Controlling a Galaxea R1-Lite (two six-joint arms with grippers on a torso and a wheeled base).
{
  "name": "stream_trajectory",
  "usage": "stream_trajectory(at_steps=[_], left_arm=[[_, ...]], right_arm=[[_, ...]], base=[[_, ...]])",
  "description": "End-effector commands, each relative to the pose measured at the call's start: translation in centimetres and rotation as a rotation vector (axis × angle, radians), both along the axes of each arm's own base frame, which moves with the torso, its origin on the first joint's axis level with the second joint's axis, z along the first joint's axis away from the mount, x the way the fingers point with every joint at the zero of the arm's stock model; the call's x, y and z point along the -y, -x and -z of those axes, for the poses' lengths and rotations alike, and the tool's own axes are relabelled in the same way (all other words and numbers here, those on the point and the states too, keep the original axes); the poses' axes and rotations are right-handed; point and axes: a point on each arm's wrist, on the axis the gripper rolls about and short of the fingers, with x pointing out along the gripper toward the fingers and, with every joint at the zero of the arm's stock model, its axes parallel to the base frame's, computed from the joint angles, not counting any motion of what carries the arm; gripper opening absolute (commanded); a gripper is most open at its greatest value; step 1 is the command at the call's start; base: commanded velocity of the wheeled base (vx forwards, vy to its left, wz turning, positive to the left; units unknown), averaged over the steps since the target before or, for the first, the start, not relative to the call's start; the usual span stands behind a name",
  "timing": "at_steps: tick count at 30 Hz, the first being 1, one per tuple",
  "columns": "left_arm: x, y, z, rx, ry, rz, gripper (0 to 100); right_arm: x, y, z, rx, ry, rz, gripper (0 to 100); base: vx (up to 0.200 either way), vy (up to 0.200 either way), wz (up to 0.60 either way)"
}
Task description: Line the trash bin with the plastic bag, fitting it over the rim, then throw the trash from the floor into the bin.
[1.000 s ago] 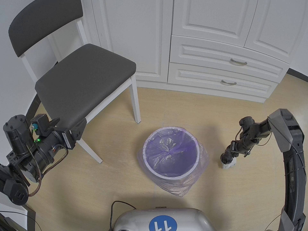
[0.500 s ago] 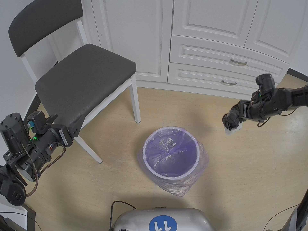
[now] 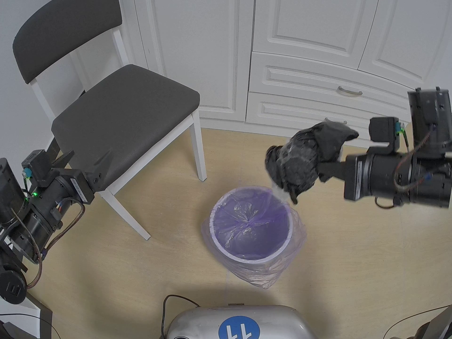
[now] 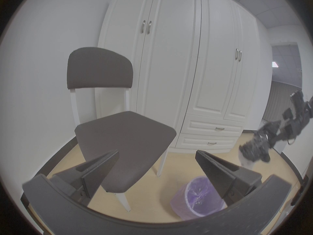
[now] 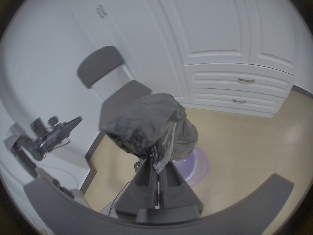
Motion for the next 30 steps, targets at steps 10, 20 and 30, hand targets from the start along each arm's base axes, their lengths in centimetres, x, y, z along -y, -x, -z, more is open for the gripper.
stream_trajectory(at_steps=[10,20,30], left_arm=[[-0.9,2.9,-3.3,0.163,0.024,0.003,100],[-0.9,2.9,-3.2,0.162,0.021,0.001,100],[-0.9,2.8,-3.0,0.154,0.018,0.001,100]], right_arm=[[-6.9,-1.3,9.1,-0.088,0.101,-0.095,0],[-7.0,-6.8,14.2,-0.129,0.119,0.019,0],[-7.8,-9.5,18.8,-0.212,0.182,0.051,0]], base=[[0.0,0.0,0.0],[0.0,0.0,0.0],[0.0,0.0,0.0]])
